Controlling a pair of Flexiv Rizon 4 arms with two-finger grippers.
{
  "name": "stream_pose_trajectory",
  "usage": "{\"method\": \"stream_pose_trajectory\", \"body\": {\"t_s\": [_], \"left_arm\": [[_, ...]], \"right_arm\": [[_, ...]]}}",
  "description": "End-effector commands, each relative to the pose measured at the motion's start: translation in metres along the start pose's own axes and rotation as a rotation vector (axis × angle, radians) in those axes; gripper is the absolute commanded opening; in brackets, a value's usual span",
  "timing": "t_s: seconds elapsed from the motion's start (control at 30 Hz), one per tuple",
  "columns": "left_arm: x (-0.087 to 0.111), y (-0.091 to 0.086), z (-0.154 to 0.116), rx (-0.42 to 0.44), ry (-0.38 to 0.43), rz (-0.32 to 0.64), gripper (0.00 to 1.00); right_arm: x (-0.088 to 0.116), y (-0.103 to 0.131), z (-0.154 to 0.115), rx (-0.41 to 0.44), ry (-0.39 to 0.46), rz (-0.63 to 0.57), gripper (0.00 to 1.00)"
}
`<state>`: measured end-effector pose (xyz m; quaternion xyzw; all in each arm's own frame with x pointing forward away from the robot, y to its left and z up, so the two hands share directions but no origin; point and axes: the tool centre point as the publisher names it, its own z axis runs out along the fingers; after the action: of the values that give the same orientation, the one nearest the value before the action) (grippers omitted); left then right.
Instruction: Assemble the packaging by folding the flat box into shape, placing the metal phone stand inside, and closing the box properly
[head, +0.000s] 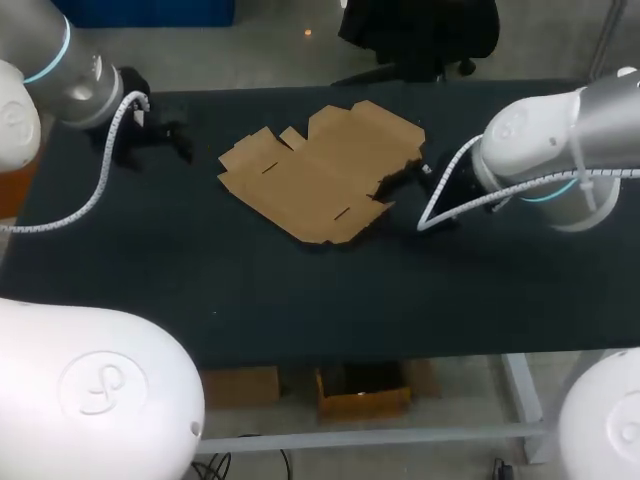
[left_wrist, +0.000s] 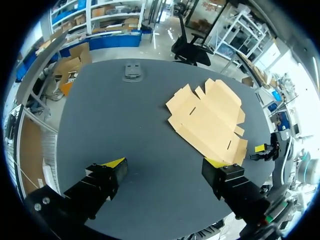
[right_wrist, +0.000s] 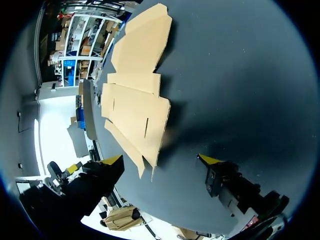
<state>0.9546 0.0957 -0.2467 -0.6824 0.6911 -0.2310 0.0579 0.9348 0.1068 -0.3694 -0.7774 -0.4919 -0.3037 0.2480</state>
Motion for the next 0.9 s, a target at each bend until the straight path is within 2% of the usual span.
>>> {"method": "stream_pose_trajectory", "body": {"t_s": [0.03,0.17,0.37,0.73,0.9], "left_arm": [[0.000,0.002,-0.001,0.005,-0.001,0.001,1.00],[-0.001,0.003,-0.001,0.007,0.006,0.007,1.00],[-0.002,0.004,-0.002,0.008,0.008,0.012,1.00],[-0.002,0.006,0.000,0.008,0.006,0.024,1.00],[-0.002,0.006,0.001,0.005,0.006,0.024,1.00]], "right_arm": [[-0.003,0.007,0.009,0.009,0.025,0.011,0.77],[-0.002,0.012,0.013,0.009,0.033,0.023,0.62],[-0.005,0.023,0.020,0.015,0.032,0.030,0.53],[-0.011,0.034,0.032,0.044,0.034,0.058,0.47],[-0.010,0.038,0.035,0.058,0.027,0.061,0.40]]}}
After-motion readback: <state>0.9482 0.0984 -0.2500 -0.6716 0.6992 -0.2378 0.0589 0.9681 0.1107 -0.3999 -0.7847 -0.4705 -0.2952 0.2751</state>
